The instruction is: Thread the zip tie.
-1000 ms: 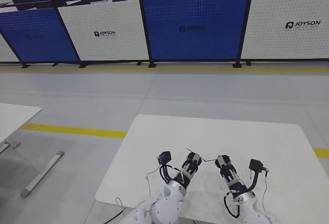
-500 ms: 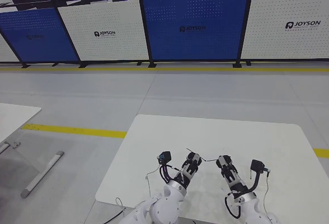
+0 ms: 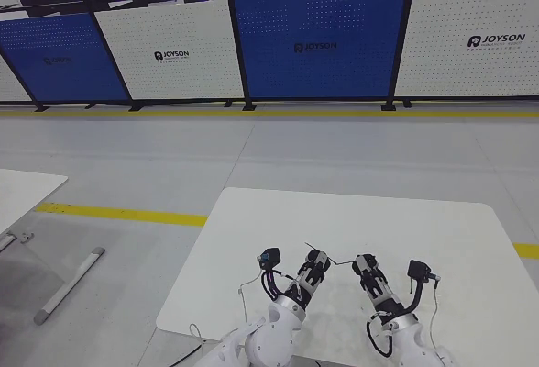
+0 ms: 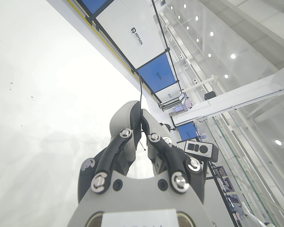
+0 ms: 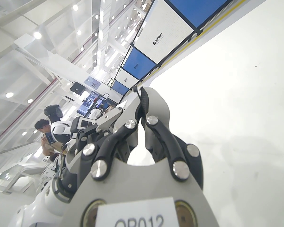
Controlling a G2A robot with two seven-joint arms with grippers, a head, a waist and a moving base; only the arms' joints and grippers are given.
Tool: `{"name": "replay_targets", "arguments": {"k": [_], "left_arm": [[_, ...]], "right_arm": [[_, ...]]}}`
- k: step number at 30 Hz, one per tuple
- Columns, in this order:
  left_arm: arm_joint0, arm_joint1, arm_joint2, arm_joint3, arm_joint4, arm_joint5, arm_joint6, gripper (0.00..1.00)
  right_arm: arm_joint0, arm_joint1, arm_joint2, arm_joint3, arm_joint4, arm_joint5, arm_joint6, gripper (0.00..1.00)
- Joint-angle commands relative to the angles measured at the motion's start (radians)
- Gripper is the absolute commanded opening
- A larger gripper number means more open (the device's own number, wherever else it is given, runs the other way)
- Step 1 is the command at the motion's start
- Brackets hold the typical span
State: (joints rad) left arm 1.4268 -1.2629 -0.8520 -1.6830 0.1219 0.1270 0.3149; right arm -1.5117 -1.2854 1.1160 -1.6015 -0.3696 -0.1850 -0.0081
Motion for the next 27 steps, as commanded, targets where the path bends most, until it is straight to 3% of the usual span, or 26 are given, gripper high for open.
{"name": "replay_targets", "arguments": {"k": [1, 27], "left_arm": [[0.000, 0.000, 0.000, 0.000, 0.000, 0.000, 0.000, 0.00], [0.000, 0.000, 0.000, 0.000, 0.000, 0.000, 0.000, 0.00]], "right_arm": [[0.001, -0.001, 0.000, 0.001, 0.000, 0.000, -0.001, 0.00], [0.005, -0.011, 0.003, 0.008, -0.006, 0.000, 0.016, 0.00]]}}
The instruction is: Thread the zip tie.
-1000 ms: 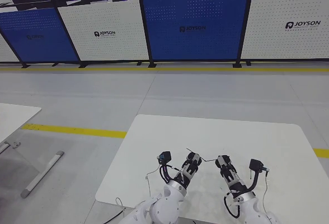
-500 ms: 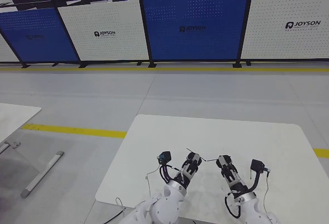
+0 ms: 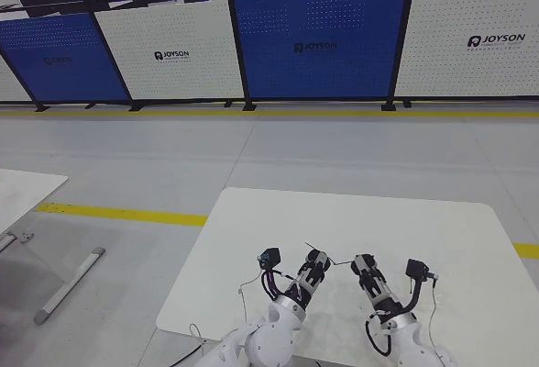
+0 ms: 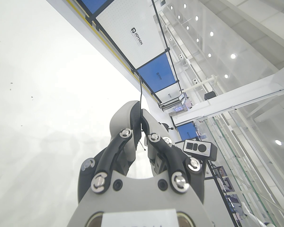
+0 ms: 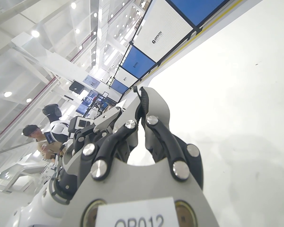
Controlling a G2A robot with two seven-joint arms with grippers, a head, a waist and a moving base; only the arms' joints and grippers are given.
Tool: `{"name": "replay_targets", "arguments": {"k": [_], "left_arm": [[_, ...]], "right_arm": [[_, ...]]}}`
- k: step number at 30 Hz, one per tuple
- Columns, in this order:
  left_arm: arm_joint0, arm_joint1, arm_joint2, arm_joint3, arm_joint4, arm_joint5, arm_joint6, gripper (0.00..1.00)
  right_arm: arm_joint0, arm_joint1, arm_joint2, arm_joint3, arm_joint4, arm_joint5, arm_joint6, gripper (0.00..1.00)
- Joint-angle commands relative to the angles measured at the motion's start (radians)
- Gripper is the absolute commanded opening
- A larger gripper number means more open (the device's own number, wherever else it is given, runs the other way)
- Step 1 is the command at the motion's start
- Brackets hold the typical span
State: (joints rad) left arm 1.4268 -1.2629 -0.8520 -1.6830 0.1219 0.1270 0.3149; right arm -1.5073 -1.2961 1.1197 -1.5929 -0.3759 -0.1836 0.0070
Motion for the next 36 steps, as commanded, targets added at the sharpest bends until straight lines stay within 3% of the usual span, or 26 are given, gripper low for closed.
{"name": "replay_targets", "arguments": {"k": [1, 18, 27, 32, 36], "left_arm": [[0.000, 0.000, 0.000, 0.000, 0.000, 0.000, 0.000, 0.00], [0.000, 0.000, 0.000, 0.000, 0.000, 0.000, 0.000, 0.00], [0.000, 0.000, 0.000, 0.000, 0.000, 0.000, 0.000, 0.00], [0.000, 0.000, 0.000, 0.000, 0.000, 0.000, 0.000, 0.00], [0.000, 0.000, 0.000, 0.000, 0.000, 0.000, 0.000, 0.00]], "right_arm": [[0.001, -0.001, -0.003, -0.001, -0.001, -0.002, 0.003, 0.00], [-0.001, -0.007, -0.007, -0.006, 0.022, 0.021, 0.011, 0.00], [-0.041, -0.012, 0.014, -0.045, 0.074, 0.082, -0.043, 0.00], [-0.057, -0.013, 0.021, -0.072, 0.161, 0.076, 0.028, 0.00], [-0.057, -0.013, 0.021, -0.072, 0.161, 0.076, 0.028, 0.00]]}}
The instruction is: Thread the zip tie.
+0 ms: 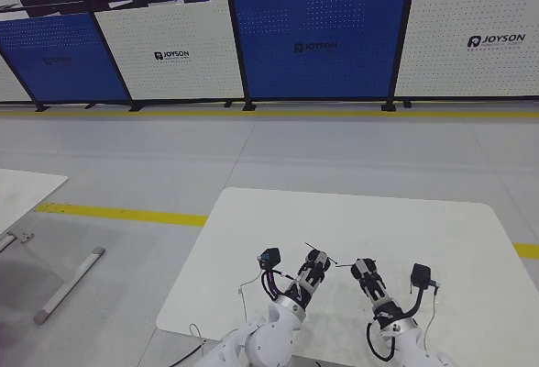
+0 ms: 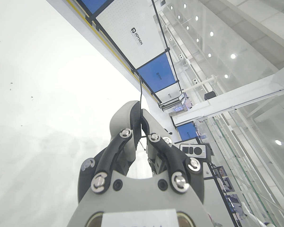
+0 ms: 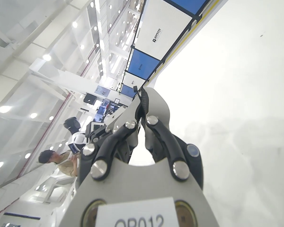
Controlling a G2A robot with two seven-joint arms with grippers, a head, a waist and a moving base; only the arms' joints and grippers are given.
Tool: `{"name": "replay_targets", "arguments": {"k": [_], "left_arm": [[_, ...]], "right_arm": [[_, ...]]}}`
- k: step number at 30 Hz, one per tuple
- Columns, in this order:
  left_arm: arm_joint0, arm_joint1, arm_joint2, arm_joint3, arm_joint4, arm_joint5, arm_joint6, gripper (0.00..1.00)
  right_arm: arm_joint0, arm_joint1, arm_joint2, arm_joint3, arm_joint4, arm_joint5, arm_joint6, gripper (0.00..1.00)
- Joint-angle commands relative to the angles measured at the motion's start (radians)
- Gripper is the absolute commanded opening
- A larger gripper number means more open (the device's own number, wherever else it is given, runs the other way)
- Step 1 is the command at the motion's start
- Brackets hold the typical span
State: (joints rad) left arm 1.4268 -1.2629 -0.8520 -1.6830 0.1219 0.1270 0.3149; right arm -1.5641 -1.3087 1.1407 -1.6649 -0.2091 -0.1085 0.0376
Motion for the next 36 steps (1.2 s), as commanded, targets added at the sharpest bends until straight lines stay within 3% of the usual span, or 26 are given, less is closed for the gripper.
{"name": "replay_targets", "arguments": {"k": [1, 16, 36], "left_arm": [[0.000, 0.000, 0.000, 0.000, 0.000, 0.000, 0.000, 0.00], [0.000, 0.000, 0.000, 0.000, 0.000, 0.000, 0.000, 0.00], [0.000, 0.000, 0.000, 0.000, 0.000, 0.000, 0.000, 0.00]], "right_arm": [[0.000, 0.000, 0.000, 0.000, -0.005, 0.001, -0.002, 0.00], [-0.002, -0.007, -0.005, -0.001, -0.043, 0.022, -0.060, 0.00], [0.020, -0.019, -0.024, 0.024, -0.052, 0.035, -0.049, 0.00]]}}
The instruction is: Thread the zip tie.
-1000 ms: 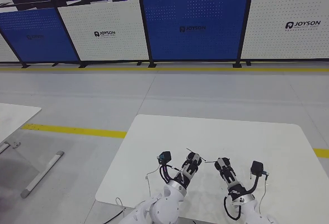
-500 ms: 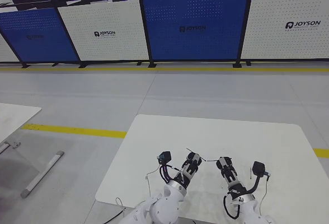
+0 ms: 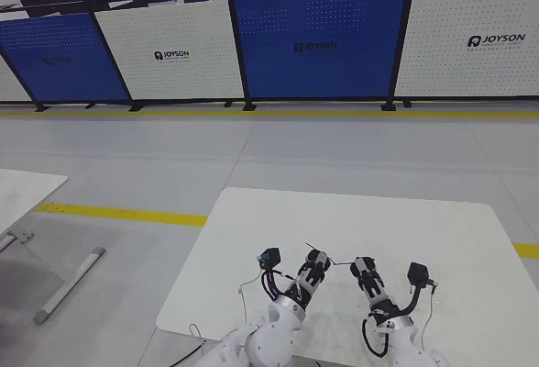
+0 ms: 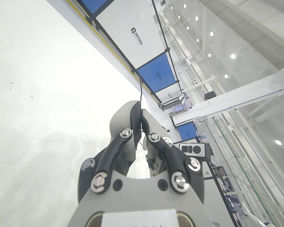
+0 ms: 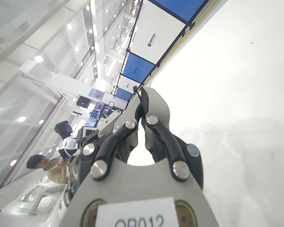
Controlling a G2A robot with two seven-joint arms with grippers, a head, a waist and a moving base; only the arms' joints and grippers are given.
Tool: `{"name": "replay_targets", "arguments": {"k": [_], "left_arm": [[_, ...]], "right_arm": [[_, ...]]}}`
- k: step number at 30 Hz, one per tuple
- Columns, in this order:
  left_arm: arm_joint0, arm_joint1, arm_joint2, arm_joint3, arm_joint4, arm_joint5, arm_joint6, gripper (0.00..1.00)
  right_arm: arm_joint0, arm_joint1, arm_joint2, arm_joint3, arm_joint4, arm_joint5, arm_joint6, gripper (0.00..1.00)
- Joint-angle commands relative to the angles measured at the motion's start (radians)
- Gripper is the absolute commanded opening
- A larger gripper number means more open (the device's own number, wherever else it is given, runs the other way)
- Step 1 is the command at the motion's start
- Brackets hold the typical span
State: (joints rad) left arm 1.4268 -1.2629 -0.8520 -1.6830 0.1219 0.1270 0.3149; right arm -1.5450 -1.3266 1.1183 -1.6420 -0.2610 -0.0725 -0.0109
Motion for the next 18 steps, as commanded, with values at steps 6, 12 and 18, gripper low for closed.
{"name": "replay_targets", "arguments": {"k": [6, 12, 18], "left_arm": [[0.000, 0.000, 0.000, 0.000, 0.000, 0.000, 0.000, 0.00], [0.000, 0.000, 0.000, 0.000, 0.000, 0.000, 0.000, 0.00], [0.000, 0.000, 0.000, 0.000, 0.000, 0.000, 0.000, 0.00]], "right_arm": [[0.002, -0.008, -0.006, 0.009, 0.063, -0.003, -0.013, 0.00], [0.002, -0.008, -0.006, 0.009, 0.063, -0.003, -0.013, 0.00], [0.002, -0.008, -0.006, 0.009, 0.063, -0.003, -0.013, 0.00]]}}
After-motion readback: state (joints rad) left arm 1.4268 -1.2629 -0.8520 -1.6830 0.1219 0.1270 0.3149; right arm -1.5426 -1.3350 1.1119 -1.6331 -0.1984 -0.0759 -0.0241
